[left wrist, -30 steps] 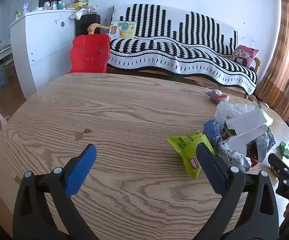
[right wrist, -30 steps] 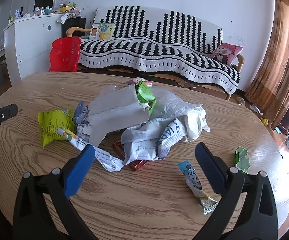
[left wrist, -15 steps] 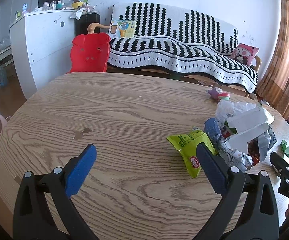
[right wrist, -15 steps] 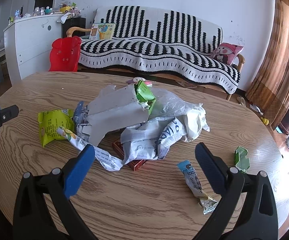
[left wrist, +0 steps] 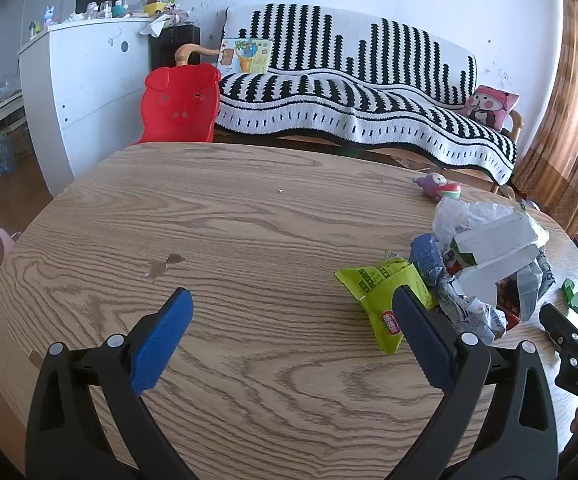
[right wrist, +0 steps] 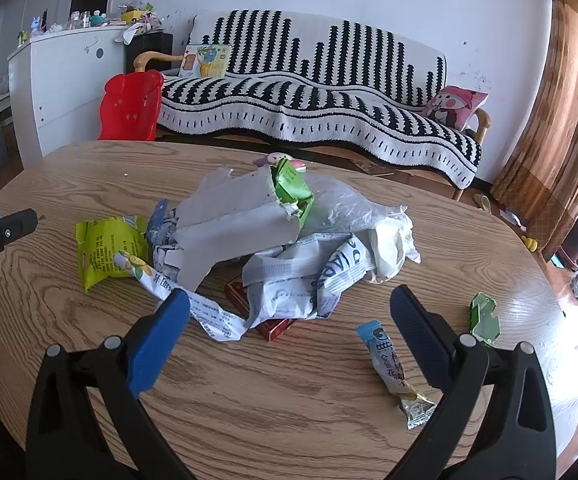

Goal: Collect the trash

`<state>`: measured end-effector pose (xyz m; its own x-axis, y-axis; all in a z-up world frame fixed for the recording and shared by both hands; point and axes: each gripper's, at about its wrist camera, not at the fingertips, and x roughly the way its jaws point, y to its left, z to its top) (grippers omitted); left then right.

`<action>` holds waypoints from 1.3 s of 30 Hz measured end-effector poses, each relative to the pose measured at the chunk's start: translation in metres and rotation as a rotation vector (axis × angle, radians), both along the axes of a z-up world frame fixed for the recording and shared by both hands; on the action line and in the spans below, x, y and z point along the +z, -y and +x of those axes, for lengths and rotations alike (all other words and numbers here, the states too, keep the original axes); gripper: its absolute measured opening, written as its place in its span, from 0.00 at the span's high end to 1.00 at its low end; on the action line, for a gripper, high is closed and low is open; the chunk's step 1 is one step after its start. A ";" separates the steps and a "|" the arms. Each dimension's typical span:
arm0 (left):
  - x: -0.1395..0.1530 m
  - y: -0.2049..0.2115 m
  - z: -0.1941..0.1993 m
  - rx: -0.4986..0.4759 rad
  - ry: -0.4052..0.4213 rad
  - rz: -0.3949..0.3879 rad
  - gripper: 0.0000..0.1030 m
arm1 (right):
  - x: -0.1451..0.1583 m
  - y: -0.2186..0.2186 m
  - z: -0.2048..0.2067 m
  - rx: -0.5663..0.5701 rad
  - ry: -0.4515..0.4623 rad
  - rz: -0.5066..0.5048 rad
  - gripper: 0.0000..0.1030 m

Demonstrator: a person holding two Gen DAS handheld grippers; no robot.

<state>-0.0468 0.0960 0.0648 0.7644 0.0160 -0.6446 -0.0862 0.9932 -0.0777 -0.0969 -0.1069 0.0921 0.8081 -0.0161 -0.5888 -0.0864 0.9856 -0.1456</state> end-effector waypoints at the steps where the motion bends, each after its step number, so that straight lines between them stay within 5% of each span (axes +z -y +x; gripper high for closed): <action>1: -0.001 0.000 0.001 -0.001 -0.001 0.000 0.06 | 0.000 0.000 0.000 0.000 0.000 0.001 0.06; 24: -0.010 -0.001 0.007 -0.007 -0.043 -0.018 0.06 | -0.001 0.005 0.002 0.000 -0.012 0.015 0.06; 33: -0.015 -0.016 0.013 0.018 -0.085 -0.041 0.06 | -0.004 0.056 0.006 -0.133 -0.015 0.039 0.06; 39: -0.022 -0.004 0.017 -0.051 -0.120 0.012 0.06 | -0.003 0.107 0.001 -0.243 0.004 0.077 0.06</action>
<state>-0.0302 0.1002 0.0431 0.6816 -0.0131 -0.7316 -0.0431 0.9974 -0.0581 -0.0961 -0.2144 0.0888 0.7880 -0.1652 -0.5931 0.1549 0.9855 -0.0688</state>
